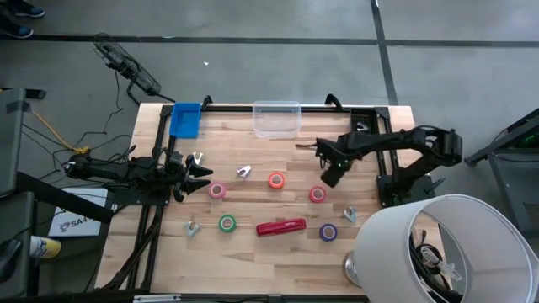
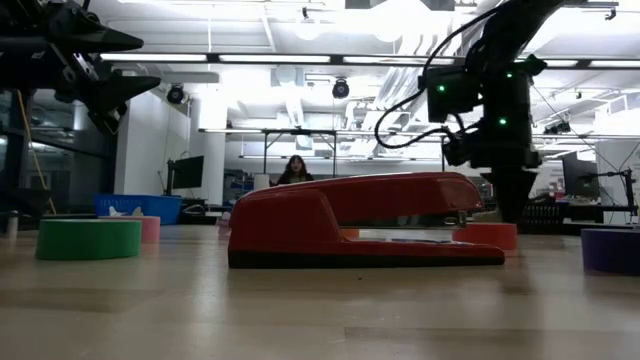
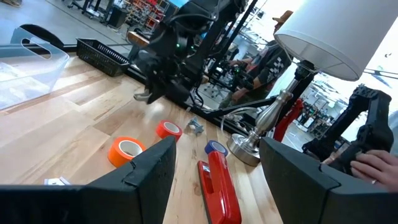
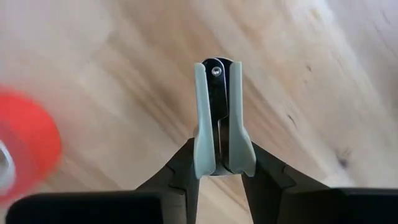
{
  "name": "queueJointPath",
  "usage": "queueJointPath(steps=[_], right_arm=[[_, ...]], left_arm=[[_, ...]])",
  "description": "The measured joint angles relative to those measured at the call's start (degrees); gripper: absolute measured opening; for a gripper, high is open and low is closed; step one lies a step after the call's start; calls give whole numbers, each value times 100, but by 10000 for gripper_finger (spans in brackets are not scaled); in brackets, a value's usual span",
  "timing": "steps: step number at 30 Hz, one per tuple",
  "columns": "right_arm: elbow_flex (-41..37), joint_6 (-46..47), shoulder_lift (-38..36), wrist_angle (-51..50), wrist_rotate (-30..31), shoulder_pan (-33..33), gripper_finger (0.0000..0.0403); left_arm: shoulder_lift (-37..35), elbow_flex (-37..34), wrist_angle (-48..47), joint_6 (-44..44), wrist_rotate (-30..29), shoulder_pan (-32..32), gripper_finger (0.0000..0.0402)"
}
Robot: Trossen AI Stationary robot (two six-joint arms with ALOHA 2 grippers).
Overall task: Pick and place Stapler, Stapler remover, tape
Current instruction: Put the right gray staple remover into the black bin
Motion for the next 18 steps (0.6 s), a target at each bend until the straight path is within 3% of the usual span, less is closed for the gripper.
queueJointPath(steps=[8,18], right_arm=[[71,1640,-195,26,196,-486,85],[71,2780,-602,70,1110,-929,85]], left_arm=[[0,1,0,-1,0,0,229],[0,2,0,-2,0,0,229]])
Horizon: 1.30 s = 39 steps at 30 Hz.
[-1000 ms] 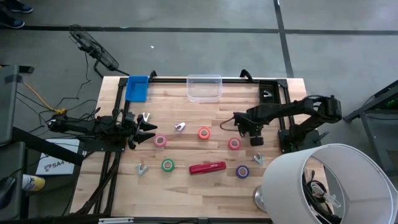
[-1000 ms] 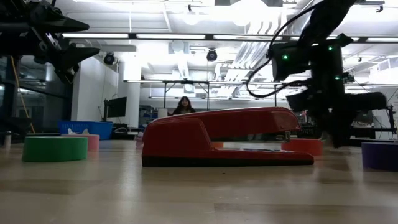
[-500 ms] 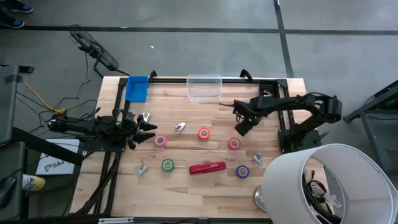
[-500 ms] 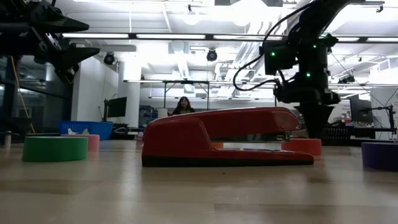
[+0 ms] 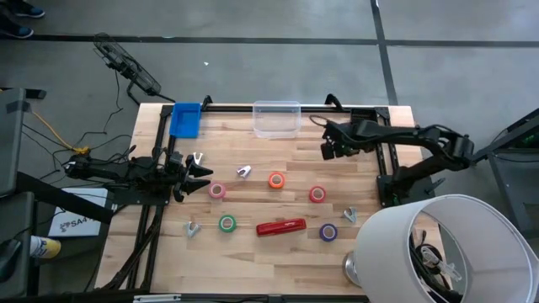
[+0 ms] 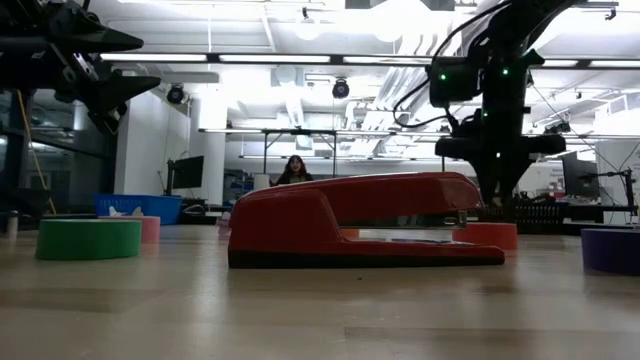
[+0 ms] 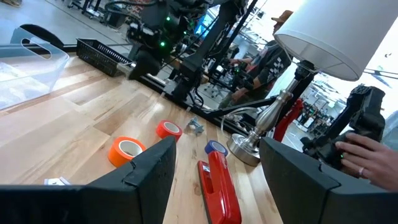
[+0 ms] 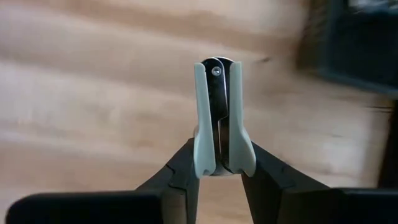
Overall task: Pick and place Stapler, Stapler remover, tape
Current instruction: Put the right gray staple remover into the black bin
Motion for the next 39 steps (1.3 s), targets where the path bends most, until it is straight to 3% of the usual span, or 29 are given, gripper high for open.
queueJointPath(steps=[19,32,39], right_arm=[[0,1380,-209,15,1391,-916,85],[0,1604,-55,-99,1394,-1714,86],[-2,1573,163,-48,1219,-1913,132]], left_arm=[[0,-2,0,2,0,0,229],[-1,-2,0,0,0,0,229],[0,-2,0,1,0,0,229]])
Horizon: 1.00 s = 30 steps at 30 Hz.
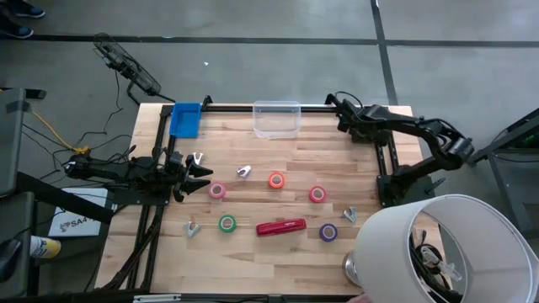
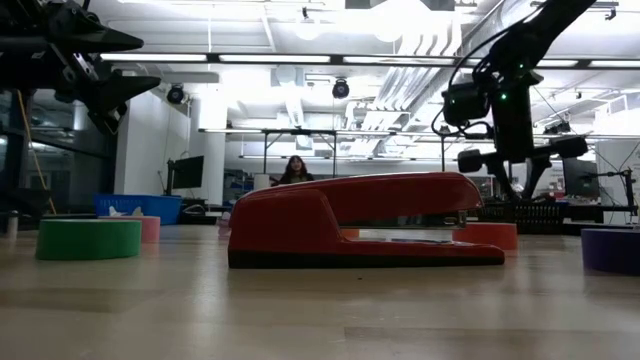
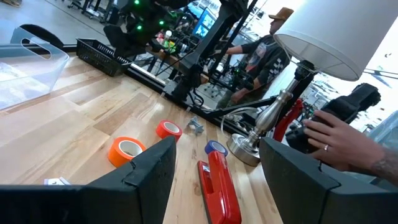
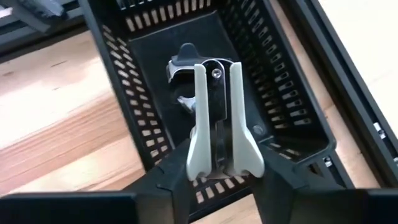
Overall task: Pick and place Stapler, Stapler remover, tape
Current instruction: Put the right gray staple remover into the black bin, then put the right blue staple remover into the black bin
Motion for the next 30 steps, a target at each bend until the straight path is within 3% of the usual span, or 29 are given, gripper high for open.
queueJointPath(steps=[15,25,30], right_arm=[[0,2,2,-4,-104,-198,224],[0,157,2,-7,-225,-201,233],[0,-349,-46,-2,-244,-97,234]], left_arm=[[-1,1,0,-1,0,0,229],[-2,2,0,-2,0,0,229],[-2,0,0,1,0,0,229]])
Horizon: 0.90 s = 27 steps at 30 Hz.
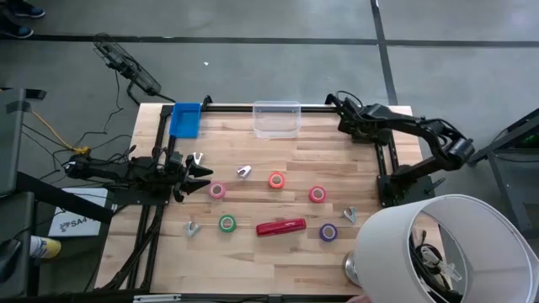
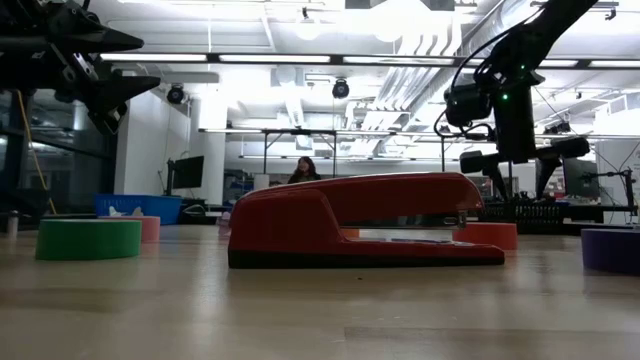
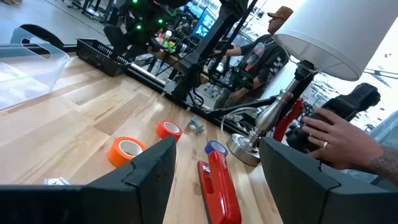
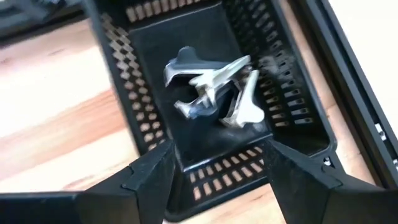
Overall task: Pick and place Stapler, Stapler remover, tape
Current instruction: Put the right blue staple remover into the black bin
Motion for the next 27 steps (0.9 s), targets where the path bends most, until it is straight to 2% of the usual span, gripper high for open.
queueJointPath(steps=[9,17,27], right_arm=[[0,-693,-321,2,-123,432,232],[0,-1205,-426,35,-909,1101,234],[0,-1176,-426,48,-1644,1921,236]], left_arm=[[2,0,0,-1,0,0,229],[1,0,0,0,0,0,229],[2,2,0,0,0,0,229]])
